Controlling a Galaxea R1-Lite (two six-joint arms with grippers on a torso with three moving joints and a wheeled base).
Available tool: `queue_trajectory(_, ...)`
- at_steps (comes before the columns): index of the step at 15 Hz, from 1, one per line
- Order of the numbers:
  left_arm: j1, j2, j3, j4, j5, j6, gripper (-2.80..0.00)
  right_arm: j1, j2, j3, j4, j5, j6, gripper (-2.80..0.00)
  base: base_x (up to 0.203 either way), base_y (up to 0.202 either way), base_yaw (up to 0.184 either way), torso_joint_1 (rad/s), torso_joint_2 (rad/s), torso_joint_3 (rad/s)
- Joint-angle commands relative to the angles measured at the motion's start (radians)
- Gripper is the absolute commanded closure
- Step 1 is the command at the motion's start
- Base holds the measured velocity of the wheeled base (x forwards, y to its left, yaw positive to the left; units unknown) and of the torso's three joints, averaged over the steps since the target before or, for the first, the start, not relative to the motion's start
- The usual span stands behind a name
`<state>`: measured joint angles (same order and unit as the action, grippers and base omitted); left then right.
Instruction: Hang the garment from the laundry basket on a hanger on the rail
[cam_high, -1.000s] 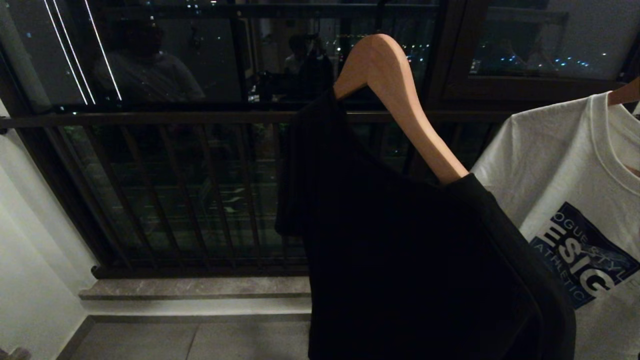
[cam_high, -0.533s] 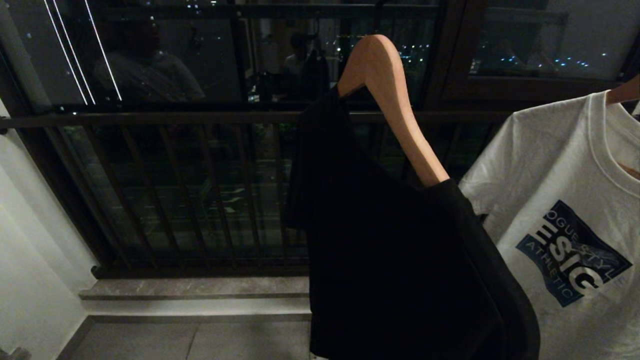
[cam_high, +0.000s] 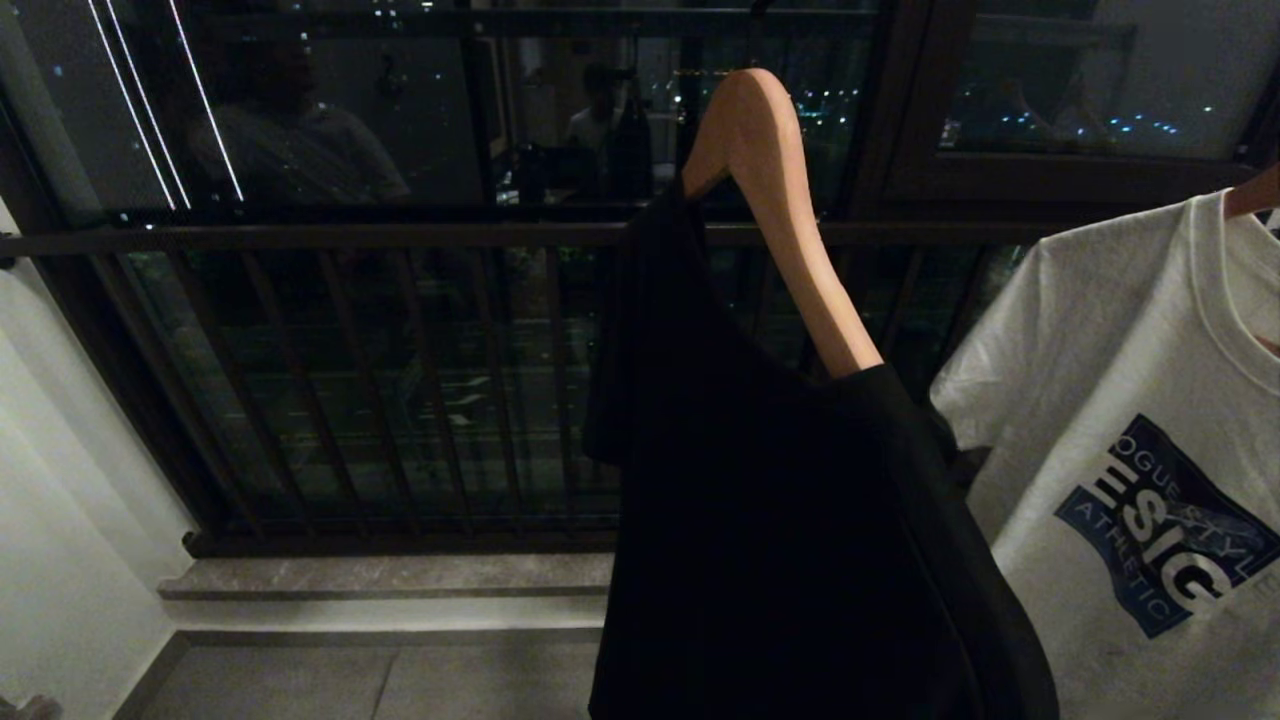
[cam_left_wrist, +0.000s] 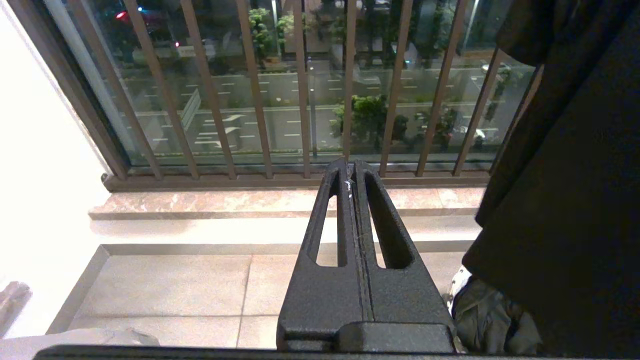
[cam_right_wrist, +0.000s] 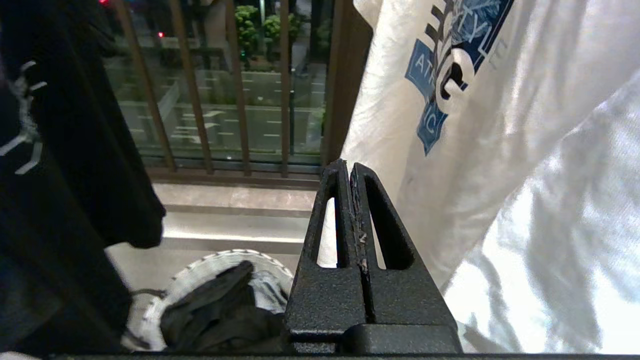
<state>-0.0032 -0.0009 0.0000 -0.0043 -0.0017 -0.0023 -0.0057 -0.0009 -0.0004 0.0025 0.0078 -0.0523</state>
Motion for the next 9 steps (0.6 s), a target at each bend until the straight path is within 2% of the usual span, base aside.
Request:
queue_trajectory(1,0.0,0.001,0.002,0.0,0.0,-0.002,0.0,0.0,0.001,0.0,0.001,0.003,-0.017,0.0,0.0,0.0,0.0,0.0,0.0,0.0)
queue_trajectory(2,0.0,0.001,0.002,0.0,0.0,-0.002,0.0,0.0,0.001,0.0,-0.001,0.004,-0.04,0.0,0.0,0.0,0.0,0.0,0.0,0.0)
queue_trajectory(9,0.0,0.001,0.002,0.0,0.0,0.002,0.0,0.0,0.001,0.0,-0.001,0.004,-0.04,0.0,0.0,0.0,0.0,0.0,0.0,0.0)
